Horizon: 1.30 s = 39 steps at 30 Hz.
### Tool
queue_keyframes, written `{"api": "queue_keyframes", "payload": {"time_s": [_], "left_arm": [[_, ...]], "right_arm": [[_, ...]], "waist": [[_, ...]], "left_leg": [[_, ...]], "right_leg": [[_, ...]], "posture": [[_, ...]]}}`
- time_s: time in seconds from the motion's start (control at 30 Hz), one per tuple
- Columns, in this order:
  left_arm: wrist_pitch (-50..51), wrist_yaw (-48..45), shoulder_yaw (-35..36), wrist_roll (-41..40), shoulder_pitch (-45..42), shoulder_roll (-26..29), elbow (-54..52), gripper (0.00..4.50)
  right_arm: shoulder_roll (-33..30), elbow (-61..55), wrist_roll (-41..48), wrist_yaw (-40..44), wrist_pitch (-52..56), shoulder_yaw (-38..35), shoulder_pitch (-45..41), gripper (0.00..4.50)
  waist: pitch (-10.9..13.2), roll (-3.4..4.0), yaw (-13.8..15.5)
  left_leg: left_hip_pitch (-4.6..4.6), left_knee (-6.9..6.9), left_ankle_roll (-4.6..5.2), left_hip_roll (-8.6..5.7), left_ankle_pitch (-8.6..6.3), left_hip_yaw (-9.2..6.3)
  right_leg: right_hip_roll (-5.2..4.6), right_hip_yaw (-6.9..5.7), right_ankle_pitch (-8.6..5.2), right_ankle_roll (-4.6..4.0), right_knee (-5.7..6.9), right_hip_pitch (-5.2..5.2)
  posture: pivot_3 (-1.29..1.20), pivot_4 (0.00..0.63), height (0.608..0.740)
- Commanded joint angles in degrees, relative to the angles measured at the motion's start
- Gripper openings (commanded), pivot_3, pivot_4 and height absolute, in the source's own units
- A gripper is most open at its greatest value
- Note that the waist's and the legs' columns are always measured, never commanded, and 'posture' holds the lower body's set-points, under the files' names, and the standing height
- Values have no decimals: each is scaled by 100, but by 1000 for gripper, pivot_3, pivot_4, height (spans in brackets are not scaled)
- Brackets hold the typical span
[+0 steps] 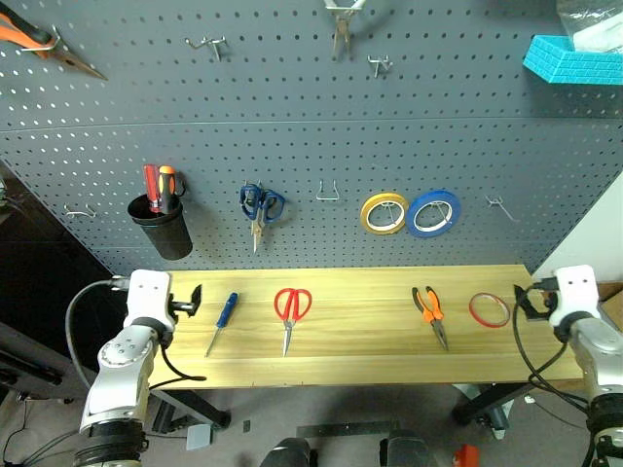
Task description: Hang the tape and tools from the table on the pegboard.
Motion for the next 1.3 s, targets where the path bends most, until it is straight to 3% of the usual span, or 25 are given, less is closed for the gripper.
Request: {"api": "queue_keyframes", "payload": {"time_s": [0.03, 0.33, 0.67, 0.8, 0.9, 1.2, 1.3], "left_arm": [[414, -662, -441, -196, -206, 158, -862, 4478], [1017, -2533, -1745, -733, -582, 358, -1959, 4478], [1192, -3502, -2563, -777, -1582, 273, -1923, 4478], [1196, -3541, -2680, -724, -1805, 185, -1889, 4478], [1187, -3574, -2751, -700, -1864, 156, -1921, 4500], [1176, -3710, -2845, -766, -1866, 157, -2089, 4500], [1111, -3796, -2871, -751, -1910, 140, -2084, 4500]], "right_arm": [[32, -777, 124, 338, 669, 245, 23, 4500], [-52, -437, 4, 870, 1497, 635, -533, 4500], [-16, 1861, -553, 1294, 1254, 1240, -2012, 4500], [-1, 2842, -774, 1412, 1056, 1439, -2449, 4500], [14, 3380, -861, 1501, 1049, 1489, -2702, 3957], [-17, 4179, -979, 1606, 1097, 1531, -3022, 857], [-31, 4224, -1015, 1520, 970, 1522, -3016, 16]], "waist": [[67, -4, 5], [444, 18, -20], [890, -42, -134], [967, -56, -142], [1021, -87, -143], [1062, -130, -128], [1062, -130, -125]], "left_leg": [[-2, 1, 0, 0, 0, 0], [-67, 0, 0, 6, 1, 23], [-84, 3, 3, 27, 0, 64], [-181, 12, -10, 28, 6, 78], [-190, 12, -10, 26, 6, 83], [-190, 28, -10, 29, 6, 78], [-190, 41, -10, 29, 6, 78]], "right_leg": [[0, -1, 2, -4, 1, -2], [-1, 11, 17, -29, 1, -78], [1, 16, 23, -38, -3, -90], [-5, 16, 26, -38, 3, -189], [-8, 15, 26, -39, -4, -194], [-4, 10, 40, -41, 1, -190], [-3, 10, 46, -38, 0, -184]], "posture": [[-77, 141, 740], [-100, 224, 740], [-84, 314, 740], [-65, 332, 740], [-57, 335, 740], [-58, 321, 740], [-67, 310, 740]]}}
